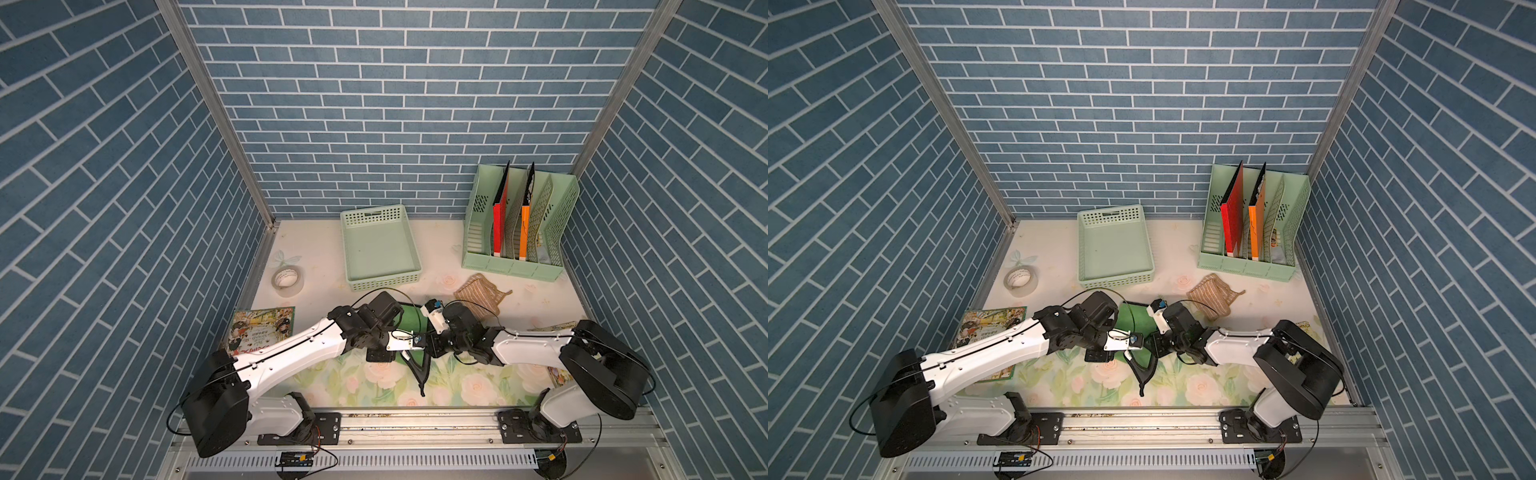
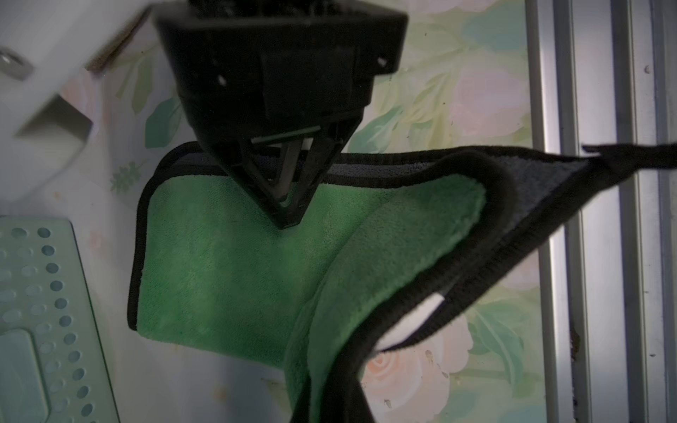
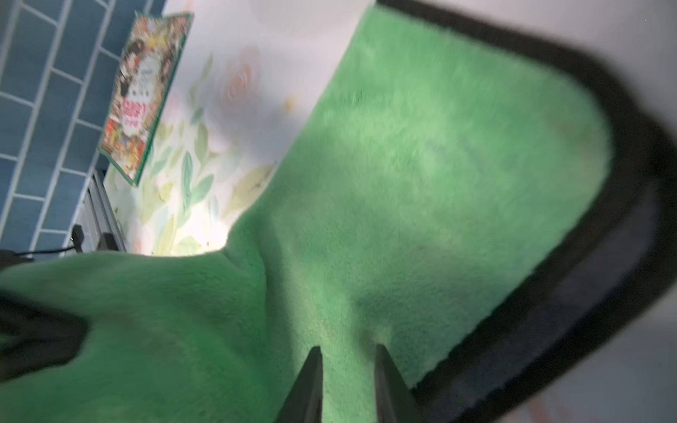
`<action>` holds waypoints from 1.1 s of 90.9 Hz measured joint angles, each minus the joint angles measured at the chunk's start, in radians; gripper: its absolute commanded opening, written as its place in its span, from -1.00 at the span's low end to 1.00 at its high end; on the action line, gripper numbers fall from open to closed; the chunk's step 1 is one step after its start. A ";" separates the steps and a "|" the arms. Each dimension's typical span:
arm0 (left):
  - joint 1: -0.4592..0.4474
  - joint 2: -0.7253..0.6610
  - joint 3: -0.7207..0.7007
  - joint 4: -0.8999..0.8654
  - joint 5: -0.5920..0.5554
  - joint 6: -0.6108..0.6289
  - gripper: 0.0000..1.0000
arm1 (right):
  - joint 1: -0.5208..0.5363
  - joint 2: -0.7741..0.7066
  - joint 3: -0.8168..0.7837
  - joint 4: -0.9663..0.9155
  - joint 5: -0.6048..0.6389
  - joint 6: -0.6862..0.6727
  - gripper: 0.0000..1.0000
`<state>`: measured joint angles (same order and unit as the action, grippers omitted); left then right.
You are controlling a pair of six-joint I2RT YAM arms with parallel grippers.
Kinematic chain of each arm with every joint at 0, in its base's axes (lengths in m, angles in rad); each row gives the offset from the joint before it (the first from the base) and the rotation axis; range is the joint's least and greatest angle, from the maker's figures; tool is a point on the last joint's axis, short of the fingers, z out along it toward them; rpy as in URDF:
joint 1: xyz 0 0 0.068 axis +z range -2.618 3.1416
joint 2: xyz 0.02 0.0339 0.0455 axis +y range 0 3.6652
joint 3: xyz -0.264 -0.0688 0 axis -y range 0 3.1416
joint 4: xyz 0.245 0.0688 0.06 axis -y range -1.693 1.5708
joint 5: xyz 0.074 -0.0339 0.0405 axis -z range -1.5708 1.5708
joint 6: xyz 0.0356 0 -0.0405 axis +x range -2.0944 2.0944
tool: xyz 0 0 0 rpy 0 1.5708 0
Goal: Fold the square dishcloth
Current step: Fold the cleaning item at the center of the board.
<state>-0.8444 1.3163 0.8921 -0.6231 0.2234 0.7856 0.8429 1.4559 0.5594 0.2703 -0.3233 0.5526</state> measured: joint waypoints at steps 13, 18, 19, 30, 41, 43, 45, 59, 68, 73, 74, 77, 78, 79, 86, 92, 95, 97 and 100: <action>0.043 0.055 0.054 0.027 0.005 0.000 -0.86 | -0.066 -0.137 0.063 -0.064 0.047 -0.019 -0.14; 0.053 0.078 0.074 0.038 0.006 0.000 -0.86 | -0.070 -0.183 0.073 -0.078 0.068 -0.029 0.02; 0.055 0.083 0.078 0.042 0.006 0.000 -0.86 | -0.069 -0.192 0.073 -0.080 0.070 -0.035 0.05; 0.079 0.137 0.117 0.063 0.007 0.000 -0.86 | -0.070 -0.323 0.037 -0.108 0.114 -0.058 0.24; 0.103 0.202 0.151 0.079 0.006 0.005 -0.87 | -0.070 -0.438 -0.026 -0.148 0.166 -0.071 0.26; 0.106 0.212 0.156 0.082 0.006 0.006 -0.86 | -0.070 -0.451 -0.035 -0.157 0.174 -0.071 0.25; 0.110 0.223 0.160 0.084 0.006 0.008 -0.86 | -0.070 -0.467 -0.042 -0.170 0.185 -0.072 0.24; 0.134 0.312 0.202 0.093 0.003 0.014 -0.81 | -0.066 -0.541 -0.076 -0.211 0.215 -0.083 0.21; 0.147 0.365 0.227 0.100 0.002 0.018 -0.56 | -0.048 -0.568 -0.097 -0.210 0.205 -0.086 0.22; 0.154 0.387 0.236 0.108 -0.001 0.017 -0.27 | -0.035 -0.565 -0.110 -0.206 0.203 -0.086 0.24; 0.155 0.391 0.237 0.111 -0.002 0.019 -0.23 | -0.034 -0.563 -0.113 -0.204 0.203 -0.086 0.24; 0.160 0.402 0.238 0.126 -0.009 0.021 -0.12 | -0.029 -0.556 -0.122 -0.200 0.202 -0.086 0.24; 0.162 0.406 0.238 0.130 -0.012 0.021 -0.09 | -0.028 -0.554 -0.125 -0.198 0.201 -0.086 0.24; 0.163 0.409 0.239 0.133 -0.014 0.013 -0.05 | -0.027 -0.550 -0.128 -0.196 0.201 -0.086 0.24; 0.176 0.422 0.238 0.173 -0.044 0.008 0.11 | -0.023 -0.515 -0.143 -0.186 0.201 -0.086 0.24; 0.184 0.414 0.230 0.216 -0.069 -0.006 0.16 | -0.021 -0.483 -0.150 -0.175 0.201 -0.086 0.23; 0.186 0.401 0.220 0.243 -0.079 -0.009 0.19 | -0.019 -0.470 -0.153 -0.170 0.201 -0.085 0.23; 0.188 0.390 0.213 0.256 -0.086 -0.010 0.20 | -0.019 -0.462 -0.154 -0.166 0.201 -0.085 0.23; 0.191 0.365 0.199 0.271 -0.092 -0.011 0.20 | -0.018 -0.451 -0.155 -0.156 0.200 -0.085 0.23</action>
<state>-0.6537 1.6817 1.0912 -0.3519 0.1314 0.7742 0.8249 1.0050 0.4046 0.1139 -0.1238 0.4675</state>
